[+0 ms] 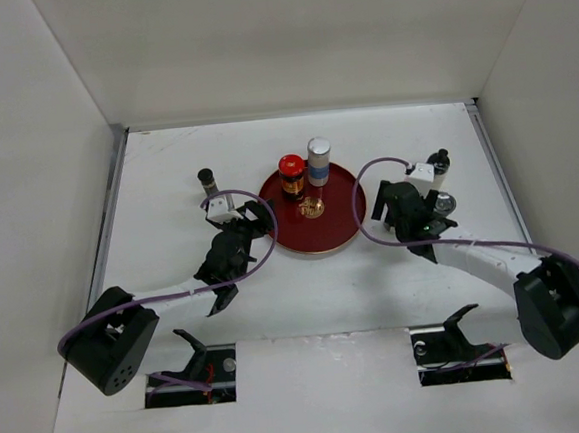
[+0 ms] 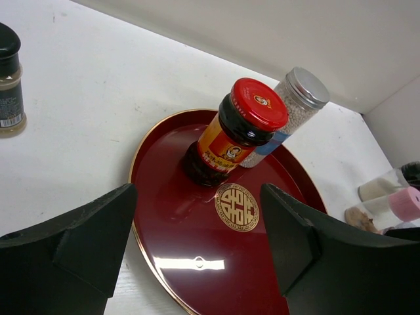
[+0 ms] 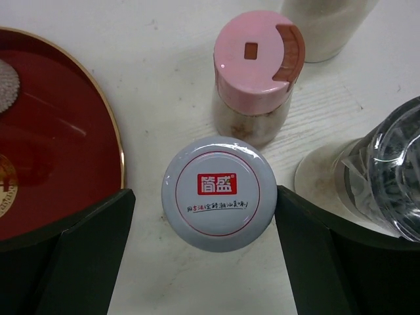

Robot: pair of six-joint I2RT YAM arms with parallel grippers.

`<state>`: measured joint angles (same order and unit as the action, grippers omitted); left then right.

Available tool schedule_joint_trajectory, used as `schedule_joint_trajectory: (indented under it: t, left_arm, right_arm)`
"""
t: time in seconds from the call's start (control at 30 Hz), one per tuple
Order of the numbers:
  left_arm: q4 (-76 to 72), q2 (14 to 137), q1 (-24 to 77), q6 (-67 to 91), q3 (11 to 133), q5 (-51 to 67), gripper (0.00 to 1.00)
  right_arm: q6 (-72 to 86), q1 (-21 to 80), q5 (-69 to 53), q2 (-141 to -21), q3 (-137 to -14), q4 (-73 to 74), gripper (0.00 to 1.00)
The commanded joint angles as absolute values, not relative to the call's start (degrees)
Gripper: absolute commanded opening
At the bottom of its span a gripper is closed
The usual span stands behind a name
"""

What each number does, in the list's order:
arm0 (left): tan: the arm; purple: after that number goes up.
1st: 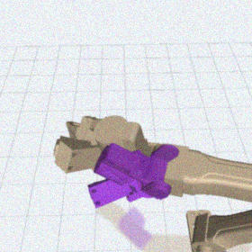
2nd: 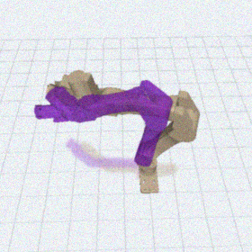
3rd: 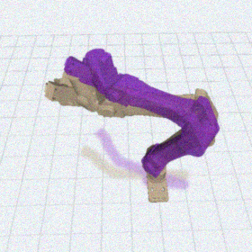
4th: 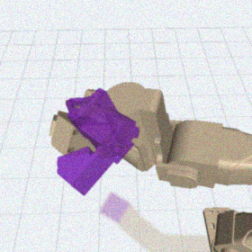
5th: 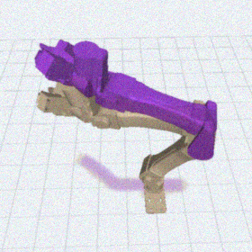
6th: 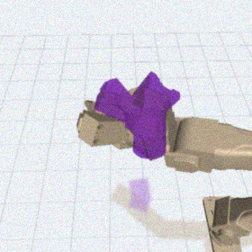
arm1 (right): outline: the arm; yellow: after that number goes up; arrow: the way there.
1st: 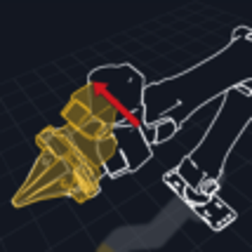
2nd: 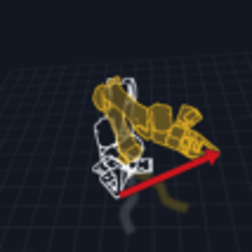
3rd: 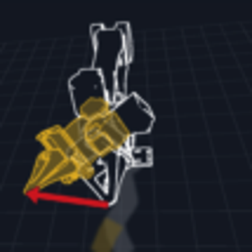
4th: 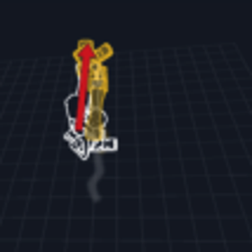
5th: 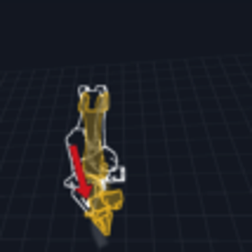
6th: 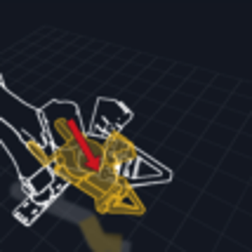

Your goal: Organize the condiment bottles

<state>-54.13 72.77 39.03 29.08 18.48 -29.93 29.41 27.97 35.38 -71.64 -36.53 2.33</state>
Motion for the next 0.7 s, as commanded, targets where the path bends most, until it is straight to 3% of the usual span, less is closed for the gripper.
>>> schedule_joint_trajectory:
  t: [0.0,0.1,0.23,0.3,0.47,0.67]
  left_arm:
    - [-57.66,72.42,39.07,30.32,18.46,-29.36,0.75]
    - [-57.66,72.86,38.8,30.59,18.46,-29.0,0.75]
    - [-57.66,72.77,38.63,30.59,18.46,-28.83,0.75]
    - [-57.66,72.6,38.54,30.67,18.37,-28.83,0.75]
    - [-57.83,72.86,38.54,30.76,18.37,-28.83,0.75]
    - [-57.83,72.86,38.54,30.85,18.37,-28.83,0.75]
  right_arm:
    - [29.71,27.03,35.42,-73.29,-37.7,-2.11,0.9]
    - [29.71,26.41,36.12,-75.32,-38.76,-3.42,0.83]
    - [29.09,26.76,37.61,-77.08,-39.2,-4.75,0.59]
    - [28.13,27.81,39.45,-75.6,-38.94,-4.83,0.52]
    - [22.95,33.96,47.28,-69.71,-40.6,-5.01,0.49]
    - [18.81,37.13,43.08,-73.11,-47.01,-10.27,0.49]
